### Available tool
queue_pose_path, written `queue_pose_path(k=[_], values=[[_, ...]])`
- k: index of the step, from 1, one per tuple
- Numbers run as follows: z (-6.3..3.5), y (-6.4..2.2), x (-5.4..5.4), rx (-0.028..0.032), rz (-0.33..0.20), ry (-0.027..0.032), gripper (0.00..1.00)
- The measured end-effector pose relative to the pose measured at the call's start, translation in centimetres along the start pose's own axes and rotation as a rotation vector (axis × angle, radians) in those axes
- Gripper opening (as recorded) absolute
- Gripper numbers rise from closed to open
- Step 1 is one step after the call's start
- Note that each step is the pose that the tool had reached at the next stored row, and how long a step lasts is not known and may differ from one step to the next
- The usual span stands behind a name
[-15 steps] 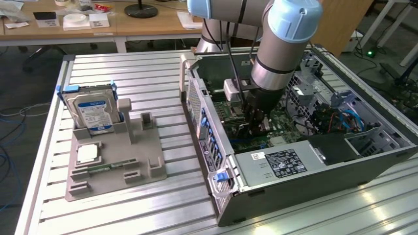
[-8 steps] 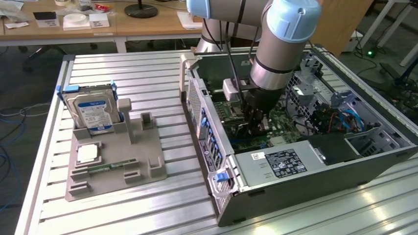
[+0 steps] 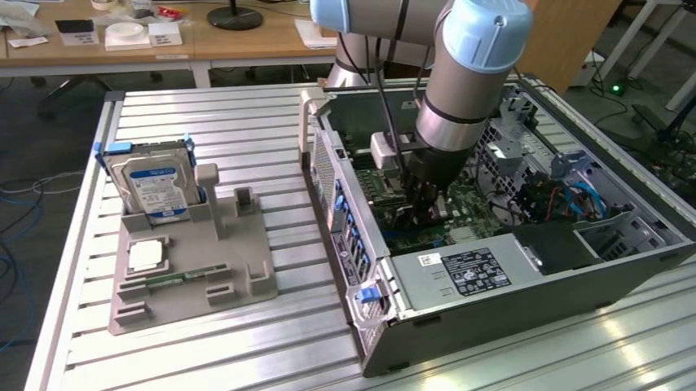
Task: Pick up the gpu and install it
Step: 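Insert the gpu into the slot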
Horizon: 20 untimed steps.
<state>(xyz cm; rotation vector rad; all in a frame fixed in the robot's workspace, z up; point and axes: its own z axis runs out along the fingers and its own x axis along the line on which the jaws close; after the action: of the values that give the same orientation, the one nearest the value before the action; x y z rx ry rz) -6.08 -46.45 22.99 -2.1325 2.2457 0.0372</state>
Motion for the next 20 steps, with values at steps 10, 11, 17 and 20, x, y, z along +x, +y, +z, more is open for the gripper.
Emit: queue_pose_path(k=[10, 11, 17, 20], values=[[0.18, 0.01, 0.01, -0.0002, 0.000, 0.0005, 0.28], [0.18, 0.02, 0.01, -0.0001, 0.000, 0.0004, 0.28], [0.18, 0.14, 0.02, -0.0002, 0.000, 0.0004, 0.28], [0.36, 0.24, 0.04, -0.0002, 0.000, 0.0011, 0.28]])
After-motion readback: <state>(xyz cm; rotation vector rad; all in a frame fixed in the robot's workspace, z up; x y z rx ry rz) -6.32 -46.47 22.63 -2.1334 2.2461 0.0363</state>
